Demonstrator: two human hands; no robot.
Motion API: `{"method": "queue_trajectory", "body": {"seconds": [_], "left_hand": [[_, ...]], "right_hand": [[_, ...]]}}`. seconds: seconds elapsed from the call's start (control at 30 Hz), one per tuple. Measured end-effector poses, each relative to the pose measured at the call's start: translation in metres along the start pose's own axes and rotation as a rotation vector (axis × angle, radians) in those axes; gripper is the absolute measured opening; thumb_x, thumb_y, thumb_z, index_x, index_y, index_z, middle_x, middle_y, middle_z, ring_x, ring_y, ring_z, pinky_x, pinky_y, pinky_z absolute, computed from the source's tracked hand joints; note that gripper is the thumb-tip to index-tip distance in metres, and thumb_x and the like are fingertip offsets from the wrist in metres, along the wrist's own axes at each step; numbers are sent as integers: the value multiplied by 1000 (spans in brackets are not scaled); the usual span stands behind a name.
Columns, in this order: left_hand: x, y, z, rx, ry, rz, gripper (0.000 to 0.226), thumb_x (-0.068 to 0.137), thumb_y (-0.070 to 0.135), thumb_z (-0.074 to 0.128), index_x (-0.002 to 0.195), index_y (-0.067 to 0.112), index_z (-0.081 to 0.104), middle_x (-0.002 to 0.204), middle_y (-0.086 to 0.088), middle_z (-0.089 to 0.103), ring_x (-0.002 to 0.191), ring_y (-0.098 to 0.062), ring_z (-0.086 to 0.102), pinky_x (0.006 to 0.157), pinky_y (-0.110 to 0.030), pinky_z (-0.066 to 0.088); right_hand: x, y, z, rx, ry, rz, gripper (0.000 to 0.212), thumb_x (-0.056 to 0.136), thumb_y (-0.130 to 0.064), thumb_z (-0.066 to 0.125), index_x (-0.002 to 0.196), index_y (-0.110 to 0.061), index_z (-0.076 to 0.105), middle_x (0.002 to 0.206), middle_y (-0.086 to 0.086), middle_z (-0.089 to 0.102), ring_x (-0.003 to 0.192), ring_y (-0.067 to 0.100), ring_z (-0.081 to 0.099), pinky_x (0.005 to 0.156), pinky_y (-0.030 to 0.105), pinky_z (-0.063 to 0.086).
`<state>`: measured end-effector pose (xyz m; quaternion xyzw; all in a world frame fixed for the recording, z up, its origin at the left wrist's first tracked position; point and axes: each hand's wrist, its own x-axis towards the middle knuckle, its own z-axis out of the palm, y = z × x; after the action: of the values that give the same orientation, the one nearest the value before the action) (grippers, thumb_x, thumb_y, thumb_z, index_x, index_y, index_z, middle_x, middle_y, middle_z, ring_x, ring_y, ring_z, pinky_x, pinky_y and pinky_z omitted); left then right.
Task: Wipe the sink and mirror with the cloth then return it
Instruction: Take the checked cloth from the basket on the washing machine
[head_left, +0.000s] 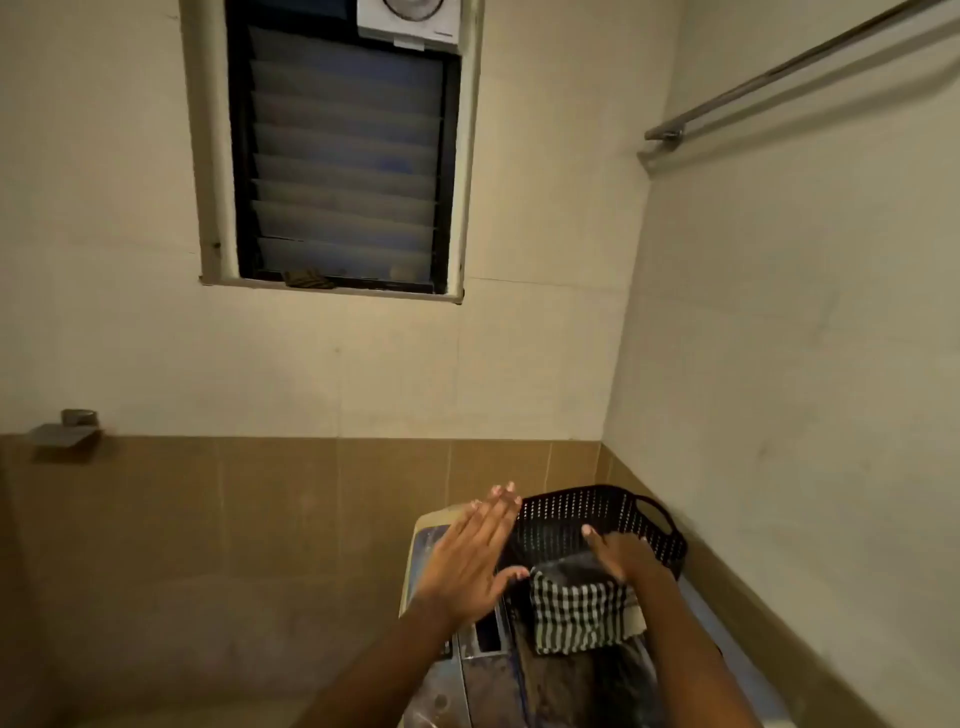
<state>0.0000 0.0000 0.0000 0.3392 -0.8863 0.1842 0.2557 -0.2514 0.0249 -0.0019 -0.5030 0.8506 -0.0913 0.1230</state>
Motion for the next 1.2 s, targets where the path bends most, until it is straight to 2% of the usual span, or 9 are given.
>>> {"method": "queue_trajectory", "body": {"seconds": [0.1,0.33,0.43,0.57,0.7,0.87,0.97,1.07,1.2], "left_hand": [[-1,8,10,-35,-85,44,74,92,63,30,143,10,40,152,-7,35,142,-17,30,115,-30,5],[-7,13,34,22,-119,93,71,94,60,29,146,12,36,154,-7,32,143,-17,28,112,-35,10],[-8,11,36,12,-135,67,71,94,60,28,145,12,37,153,-7,35,142,-17,29,113,-35,12],[-9,5,32,-50,-171,-9,73,94,60,24,149,11,27,158,-6,19,147,-18,17,119,-40,-7],[-9,-5,30,-432,-218,-172,71,96,55,29,152,16,9,162,-1,-4,148,-13,-10,118,-29,-10],[-20,-21,0,-1104,-396,-483,60,94,33,56,145,13,32,156,-8,27,141,-21,28,107,-24,27],[-46,-39,-20,-1472,-486,-738,29,96,22,51,122,10,52,134,-14,52,109,-9,55,76,-6,46],[-97,-56,-34,-1681,-664,-881,26,93,41,46,97,19,59,86,-1,65,62,-2,62,54,-17,46],[-161,-91,-55,-1906,-256,-1034,20,96,16,49,102,4,64,90,-6,73,80,-12,67,75,-23,51]], "right_hand": [[9,11,13,-49,-146,35,68,98,-56,11,138,-15,47,148,18,41,138,32,36,119,46,14],[29,2,22,-132,-266,-57,50,97,-54,30,137,-29,47,146,13,45,128,30,47,109,42,37],[34,9,25,-67,-181,-127,31,97,-31,44,106,-8,63,119,17,63,98,26,61,81,31,47],[33,10,19,51,-15,-251,38,86,-38,66,60,-21,45,62,-1,50,59,13,49,52,26,33],[10,-8,3,172,140,-422,37,83,-36,69,59,-18,47,55,-3,49,56,15,51,52,29,31],[-48,-56,-12,121,287,-642,25,83,-43,67,72,-22,57,63,-7,60,61,8,57,54,26,36],[-93,-97,-11,223,336,-766,23,83,-42,66,72,-26,54,64,-13,56,62,2,55,55,21,37],[-133,-141,4,372,323,-844,22,84,-36,67,73,-19,58,67,-10,60,65,4,57,59,27,41],[-180,-190,49,589,315,-816,32,85,-44,60,71,-16,55,59,-9,54,60,2,54,55,22,38]]}}
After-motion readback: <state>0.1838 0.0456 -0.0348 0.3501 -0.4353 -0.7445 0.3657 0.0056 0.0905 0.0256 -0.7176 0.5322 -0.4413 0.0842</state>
